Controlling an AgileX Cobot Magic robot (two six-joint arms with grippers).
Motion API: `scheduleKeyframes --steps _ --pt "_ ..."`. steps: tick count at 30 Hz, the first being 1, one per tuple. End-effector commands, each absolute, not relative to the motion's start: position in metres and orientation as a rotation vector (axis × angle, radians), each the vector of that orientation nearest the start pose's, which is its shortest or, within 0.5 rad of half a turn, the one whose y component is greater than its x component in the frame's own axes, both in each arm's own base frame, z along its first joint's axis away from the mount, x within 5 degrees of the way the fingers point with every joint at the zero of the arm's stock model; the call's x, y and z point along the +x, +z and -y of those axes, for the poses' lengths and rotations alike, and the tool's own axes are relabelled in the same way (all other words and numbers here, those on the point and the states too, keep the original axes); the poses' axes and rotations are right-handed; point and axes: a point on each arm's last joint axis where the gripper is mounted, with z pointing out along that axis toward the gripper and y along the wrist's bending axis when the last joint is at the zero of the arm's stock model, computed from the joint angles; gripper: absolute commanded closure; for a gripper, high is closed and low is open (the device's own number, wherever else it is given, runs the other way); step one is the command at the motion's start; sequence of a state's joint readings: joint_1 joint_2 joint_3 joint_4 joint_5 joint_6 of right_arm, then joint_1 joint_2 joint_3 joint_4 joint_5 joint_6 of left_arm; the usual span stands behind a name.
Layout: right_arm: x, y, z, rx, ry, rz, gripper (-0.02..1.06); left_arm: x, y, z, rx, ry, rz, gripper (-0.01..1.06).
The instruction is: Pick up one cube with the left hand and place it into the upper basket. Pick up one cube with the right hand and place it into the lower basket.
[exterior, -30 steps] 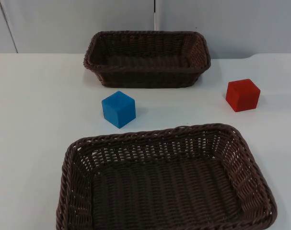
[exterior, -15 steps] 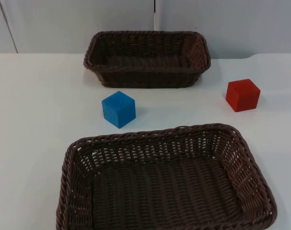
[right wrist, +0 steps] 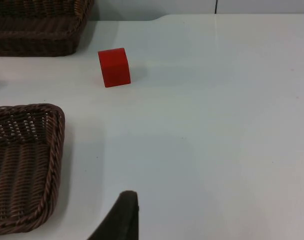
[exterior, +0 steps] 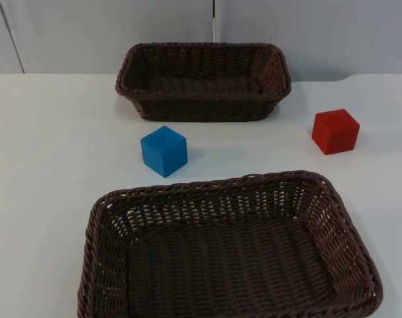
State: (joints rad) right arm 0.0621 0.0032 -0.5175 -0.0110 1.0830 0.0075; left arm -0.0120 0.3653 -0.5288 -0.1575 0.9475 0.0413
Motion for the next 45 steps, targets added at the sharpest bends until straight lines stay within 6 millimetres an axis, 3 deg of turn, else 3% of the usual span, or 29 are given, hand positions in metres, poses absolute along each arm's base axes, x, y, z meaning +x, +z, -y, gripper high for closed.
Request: scheduleKeyframes --steps 1,10,14,25,34,45 --pt "-0.007 0.28 0.002 -0.048 0.02 -2.045 -0.01 0.066 0.288 0.014 0.024 -0.205 -2.26 0.0" --pt "-0.007 0.28 0.002 -0.048 0.02 -2.045 -0.01 0.095 0.287 0.017 0.041 -0.241 -2.257 0.0" --pt "-0.007 0.28 0.001 -0.048 0.022 -2.045 -0.01 0.119 0.282 0.024 0.094 -0.323 -2.263 0.0" --pt "-0.007 0.28 0.001 -0.048 0.022 -2.045 -0.01 0.163 0.27 0.03 0.108 -0.404 -2.296 0.0" --pt "-0.007 0.28 0.001 -0.048 0.022 -2.045 -0.01 0.208 0.291 0.031 0.125 -0.398 -2.307 0.0" --pt "-0.007 0.28 0.001 -0.048 0.022 -2.045 -0.01 0.256 0.303 0.041 0.186 -0.431 -2.344 0.0"
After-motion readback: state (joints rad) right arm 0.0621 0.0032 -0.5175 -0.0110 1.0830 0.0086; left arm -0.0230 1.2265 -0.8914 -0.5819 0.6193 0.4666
